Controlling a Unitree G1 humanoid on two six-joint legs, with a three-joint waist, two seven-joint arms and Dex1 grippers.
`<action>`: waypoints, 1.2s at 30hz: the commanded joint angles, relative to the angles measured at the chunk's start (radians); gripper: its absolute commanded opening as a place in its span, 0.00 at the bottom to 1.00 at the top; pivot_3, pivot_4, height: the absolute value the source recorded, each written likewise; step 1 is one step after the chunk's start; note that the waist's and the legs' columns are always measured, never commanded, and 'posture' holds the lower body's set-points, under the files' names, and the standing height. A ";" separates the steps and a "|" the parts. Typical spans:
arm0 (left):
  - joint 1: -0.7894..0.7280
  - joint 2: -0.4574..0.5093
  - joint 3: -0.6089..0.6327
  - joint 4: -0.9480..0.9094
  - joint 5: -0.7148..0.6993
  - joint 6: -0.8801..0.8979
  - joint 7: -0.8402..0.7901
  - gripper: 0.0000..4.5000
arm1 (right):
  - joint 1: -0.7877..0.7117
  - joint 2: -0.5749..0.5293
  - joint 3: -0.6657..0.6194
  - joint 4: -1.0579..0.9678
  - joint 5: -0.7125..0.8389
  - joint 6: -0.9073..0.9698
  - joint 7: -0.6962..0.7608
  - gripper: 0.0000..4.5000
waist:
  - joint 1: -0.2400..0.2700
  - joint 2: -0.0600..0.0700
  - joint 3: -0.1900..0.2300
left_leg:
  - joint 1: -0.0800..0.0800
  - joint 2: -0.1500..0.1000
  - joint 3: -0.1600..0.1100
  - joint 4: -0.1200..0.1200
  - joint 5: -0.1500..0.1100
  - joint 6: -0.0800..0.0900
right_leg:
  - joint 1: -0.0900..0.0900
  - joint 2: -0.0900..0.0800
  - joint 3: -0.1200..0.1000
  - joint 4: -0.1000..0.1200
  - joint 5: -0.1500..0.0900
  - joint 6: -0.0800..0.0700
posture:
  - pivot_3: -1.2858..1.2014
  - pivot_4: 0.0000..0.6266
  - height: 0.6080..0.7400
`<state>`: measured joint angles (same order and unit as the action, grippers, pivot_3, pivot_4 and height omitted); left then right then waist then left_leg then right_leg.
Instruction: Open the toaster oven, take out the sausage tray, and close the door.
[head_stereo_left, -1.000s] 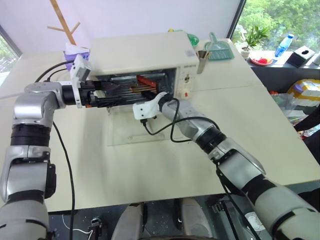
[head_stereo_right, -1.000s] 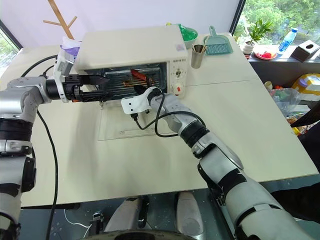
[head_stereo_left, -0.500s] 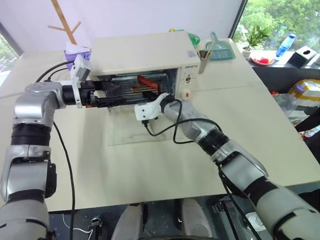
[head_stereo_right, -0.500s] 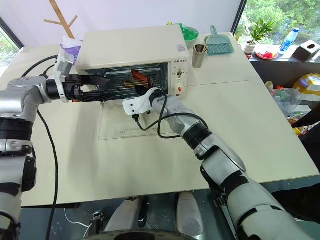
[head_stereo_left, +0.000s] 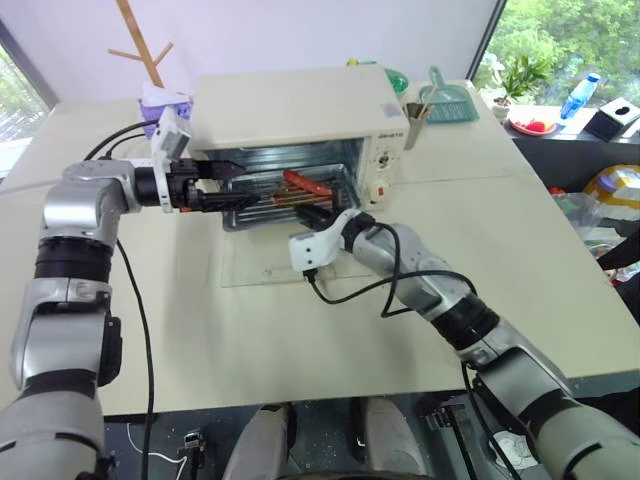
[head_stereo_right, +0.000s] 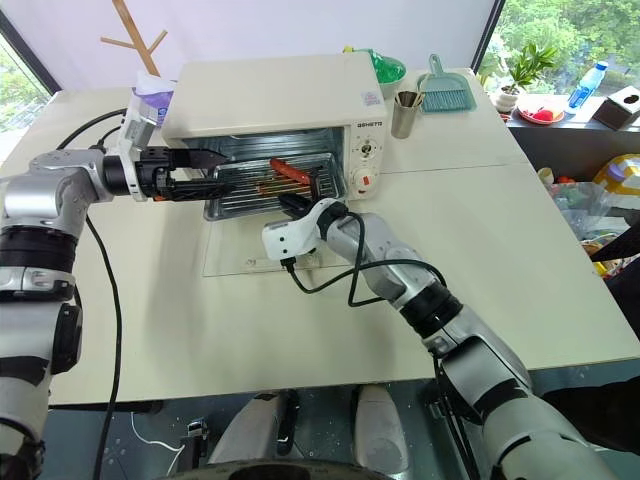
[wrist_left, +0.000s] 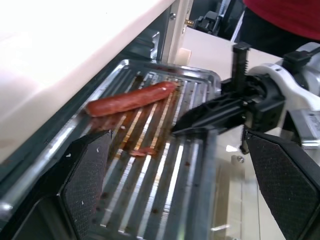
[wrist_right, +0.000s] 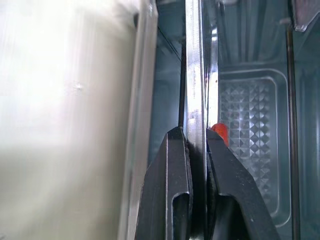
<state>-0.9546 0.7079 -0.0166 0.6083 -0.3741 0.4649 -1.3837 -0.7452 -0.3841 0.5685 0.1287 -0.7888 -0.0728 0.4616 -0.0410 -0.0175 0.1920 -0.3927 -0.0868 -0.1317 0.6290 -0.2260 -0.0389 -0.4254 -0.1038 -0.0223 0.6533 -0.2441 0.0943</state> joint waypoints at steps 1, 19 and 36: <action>-0.043 0.017 0.021 0.033 0.025 -0.027 0.012 1.00 | 0.028 -0.031 -0.024 -0.066 0.009 -0.033 0.014 0.01 | 0.000 0.000 0.000 | 0.000 0.000 0.000 0.000 0.000 0.000 | 0.000 0.000 0.000 0.000 0.000 0.000 | 0.52 0.24 1.00; -0.089 0.015 0.015 0.130 0.070 -0.068 -0.025 1.00 | 0.171 -0.124 -0.150 -0.207 0.138 -0.198 -0.014 0.01 | -0.001 -0.001 0.000 | 0.000 0.000 0.000 0.000 0.000 0.000 | 0.000 0.000 0.000 0.000 0.000 0.000 | 0.52 0.24 1.00; 0.023 0.183 0.171 -0.124 -0.147 0.408 -0.074 1.00 | 0.224 -0.252 -0.216 -0.190 0.134 -0.439 -0.115 0.01 | -0.012 -0.003 0.001 | 0.000 0.004 0.001 0.000 0.000 0.001 | 0.000 0.001 0.000 0.000 0.000 0.000 | 0.52 0.24 1.00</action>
<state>-0.9600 0.8396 0.0884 0.5754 -0.4498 0.7621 -1.4409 -0.5117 -0.6164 0.4073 -0.0396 -0.6654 -0.5038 0.3693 -0.0532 -0.0201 0.1931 -0.3926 -0.0804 -0.1295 0.6283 -0.2265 -0.0379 -0.4254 -0.1015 -0.0213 0.6520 -0.2444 0.0943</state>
